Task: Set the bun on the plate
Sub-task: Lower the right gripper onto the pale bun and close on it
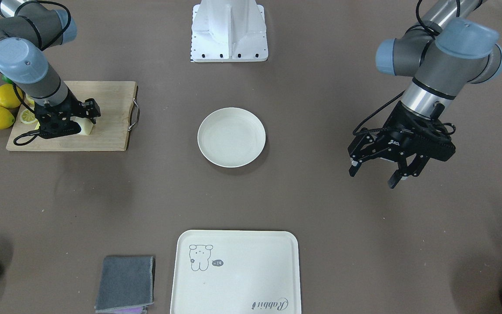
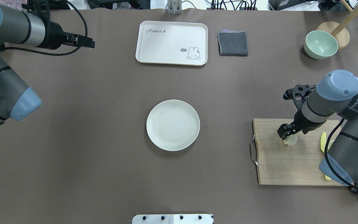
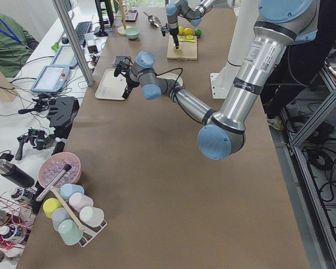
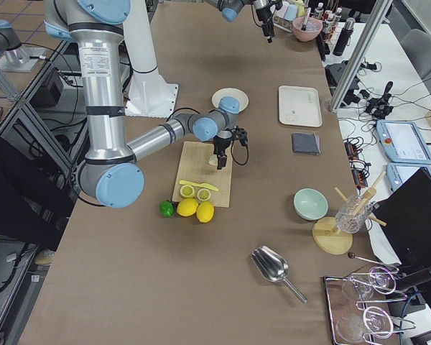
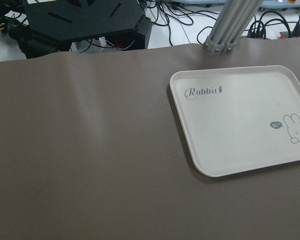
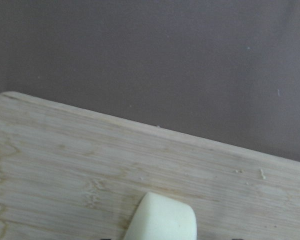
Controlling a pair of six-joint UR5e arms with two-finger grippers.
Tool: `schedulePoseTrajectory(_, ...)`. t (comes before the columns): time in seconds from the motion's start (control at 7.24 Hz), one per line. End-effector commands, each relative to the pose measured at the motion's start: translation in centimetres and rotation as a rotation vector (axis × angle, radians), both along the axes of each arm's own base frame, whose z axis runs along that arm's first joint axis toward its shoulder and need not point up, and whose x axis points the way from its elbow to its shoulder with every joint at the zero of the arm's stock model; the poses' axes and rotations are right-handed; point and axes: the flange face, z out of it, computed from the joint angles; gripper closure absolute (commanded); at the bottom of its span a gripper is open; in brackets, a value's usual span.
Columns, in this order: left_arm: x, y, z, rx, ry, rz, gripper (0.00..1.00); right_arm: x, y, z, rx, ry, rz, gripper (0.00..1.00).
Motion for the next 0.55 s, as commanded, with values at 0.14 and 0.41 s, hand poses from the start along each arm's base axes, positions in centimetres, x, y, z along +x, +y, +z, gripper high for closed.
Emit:
schedulePoseTrajectory(0.14, 1.6, 1.3, -0.8, -0.007, 0.02, -0.032, 0.03, -0.5, 0.6, -1.2, -0.007, -0.01, 0.022, 1.0)
schedulePoseTrajectory(0.41, 2.0, 2.4, -2.1, 0.009, 0.038, -0.022, 0.03, 2.2, 0.4, -6.4, 0.048, -0.099, 0.047, 1.0)
